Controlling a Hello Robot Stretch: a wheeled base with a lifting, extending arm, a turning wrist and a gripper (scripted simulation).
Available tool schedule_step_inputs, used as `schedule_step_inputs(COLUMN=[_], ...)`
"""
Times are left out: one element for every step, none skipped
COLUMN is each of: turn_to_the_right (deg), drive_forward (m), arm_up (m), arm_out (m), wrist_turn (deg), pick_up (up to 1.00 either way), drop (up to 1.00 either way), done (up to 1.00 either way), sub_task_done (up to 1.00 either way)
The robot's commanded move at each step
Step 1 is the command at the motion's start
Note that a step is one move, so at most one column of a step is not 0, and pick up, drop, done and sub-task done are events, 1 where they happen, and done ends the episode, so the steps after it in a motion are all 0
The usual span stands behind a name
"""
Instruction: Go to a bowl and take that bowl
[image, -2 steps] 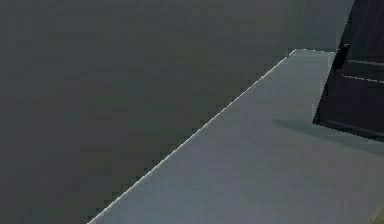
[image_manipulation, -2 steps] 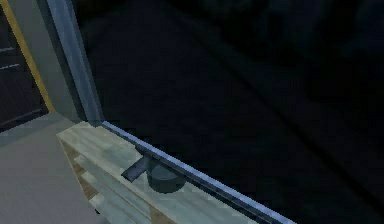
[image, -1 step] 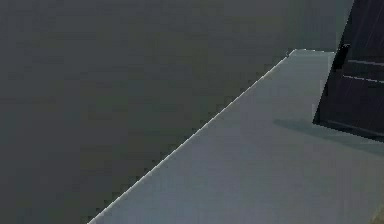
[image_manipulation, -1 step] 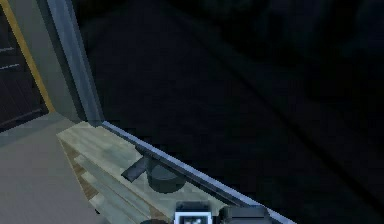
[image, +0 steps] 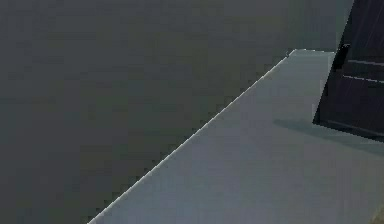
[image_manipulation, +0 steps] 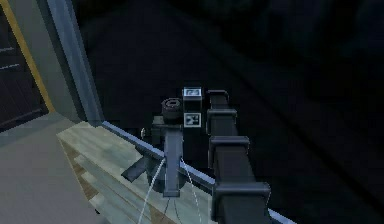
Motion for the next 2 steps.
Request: schedule_step_inputs(turn_to_the_right=[0.0, 0.0], drive_forward=[0.0, 0.0], arm_up=[0.0, 0.0], arm_out=[0.0, 0.0], wrist_turn=[45.0, 45.0], pick_up=[0.0, 0.0], drop=[0.0, 0.0], done=[0.0, 0.0], sub_task_done=[0.0, 0.0])
